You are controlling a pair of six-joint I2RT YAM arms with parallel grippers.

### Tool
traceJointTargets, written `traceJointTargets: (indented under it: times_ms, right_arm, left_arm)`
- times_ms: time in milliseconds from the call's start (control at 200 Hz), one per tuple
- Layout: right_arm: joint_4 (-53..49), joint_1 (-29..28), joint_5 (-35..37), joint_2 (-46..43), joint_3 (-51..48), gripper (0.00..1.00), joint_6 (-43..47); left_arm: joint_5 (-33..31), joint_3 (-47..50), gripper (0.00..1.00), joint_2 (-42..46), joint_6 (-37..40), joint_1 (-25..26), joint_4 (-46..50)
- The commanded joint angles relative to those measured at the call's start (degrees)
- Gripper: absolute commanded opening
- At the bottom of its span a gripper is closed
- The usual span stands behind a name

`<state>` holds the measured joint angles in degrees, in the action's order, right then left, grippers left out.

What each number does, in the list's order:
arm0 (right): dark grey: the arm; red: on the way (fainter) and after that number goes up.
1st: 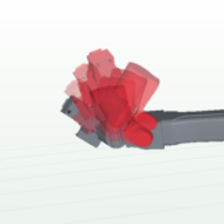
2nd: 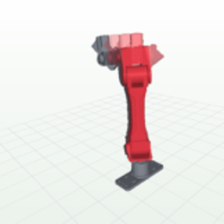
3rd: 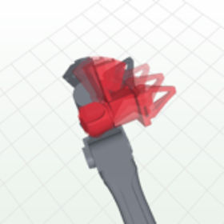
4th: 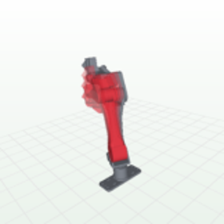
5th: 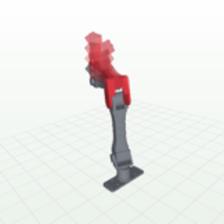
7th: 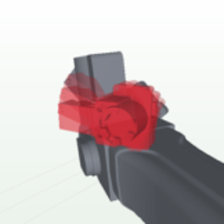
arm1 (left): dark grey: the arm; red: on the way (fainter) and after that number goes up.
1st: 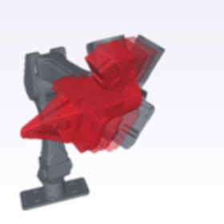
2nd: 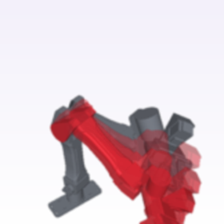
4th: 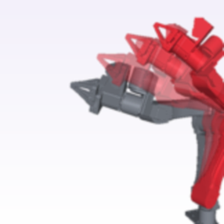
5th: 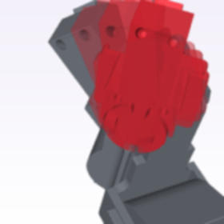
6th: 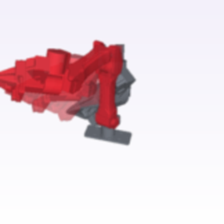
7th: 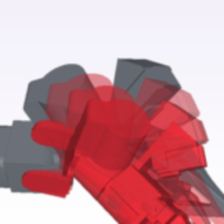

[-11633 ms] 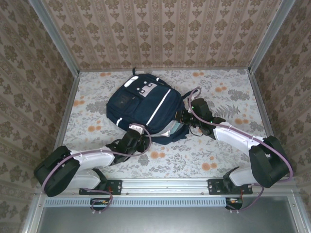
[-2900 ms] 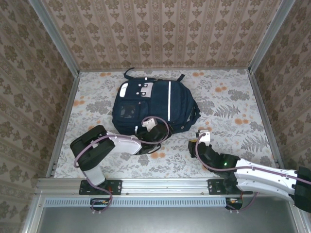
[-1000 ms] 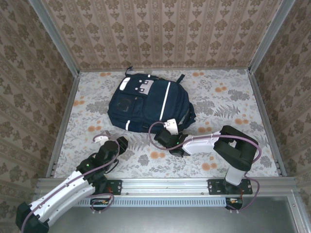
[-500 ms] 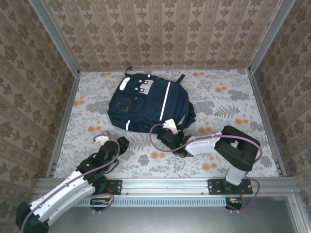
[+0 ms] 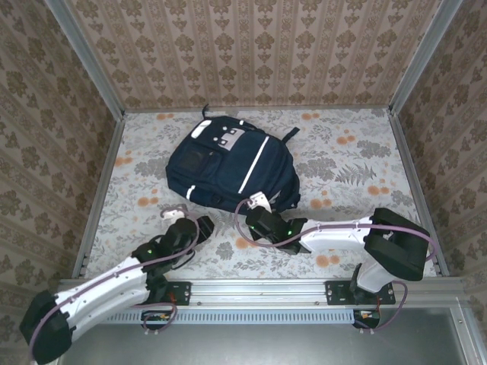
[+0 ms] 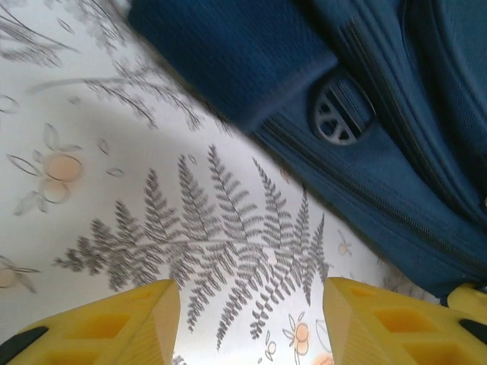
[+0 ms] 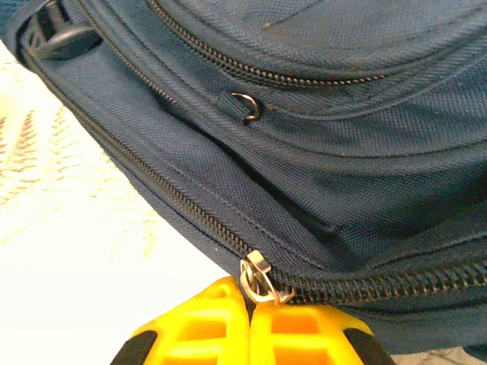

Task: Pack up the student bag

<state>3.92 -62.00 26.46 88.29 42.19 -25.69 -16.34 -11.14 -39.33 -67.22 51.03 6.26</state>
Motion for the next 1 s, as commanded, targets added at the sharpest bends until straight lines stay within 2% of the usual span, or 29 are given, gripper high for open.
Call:
traceJointTargets:
  times_ms: [0, 115, 285, 570, 815, 910, 945, 995]
  right_arm:
    - [-1.17, -2.76, -2.33, -2.27, 3.55, 0.0, -1.52]
    - [-1.18, -4.55, -2.82, -2.15, 4.55, 0.0, -1.89]
    - [-0.39, -5.24, -3.04, -2.19, 3.33, 0.0, -3.48]
    - [1.66, -5.33, -2.96, -3.98, -0.85, 0.0, -5.24]
    - [2.91, -5.37, -3.68, -3.87, -1.08, 0.0, -5.59]
    - [2.93, -5.49, -4.08, -3.9, -1.11, 0.0, -5.79]
    - [2.93, -5.5, -4.18, -3.94, -1.15, 0.0, -5.93]
    - [3.01, -5.51, -4.28, -4.07, -1.3, 0.0, -6.12]
  left_arm:
    - [-1.23, -3.42, 0.55, -5.2, 0.69, 3.28, -5.71]
    - [-2.3, -6.51, 0.57, -13.24, 0.79, 5.7, -9.27]
    - [-2.64, -9.57, 0.62, -22.94, -0.03, 6.23, -14.53]
    - [-6.23, -10.26, 0.73, -24.36, -1.04, 7.95, -17.6]
    - [-6.74, -12.6, 0.81, -31.21, -1.06, 8.64, -23.26]
    - [-7.03, -14.03, 0.75, -33.36, -0.59, 8.92, -23.64]
    - [-7.28, -14.24, 0.69, -33.96, -0.67, 8.94, -23.88]
    - [-7.38, -14.51, 0.55, -34.57, -0.83, 9.0, -24.18]
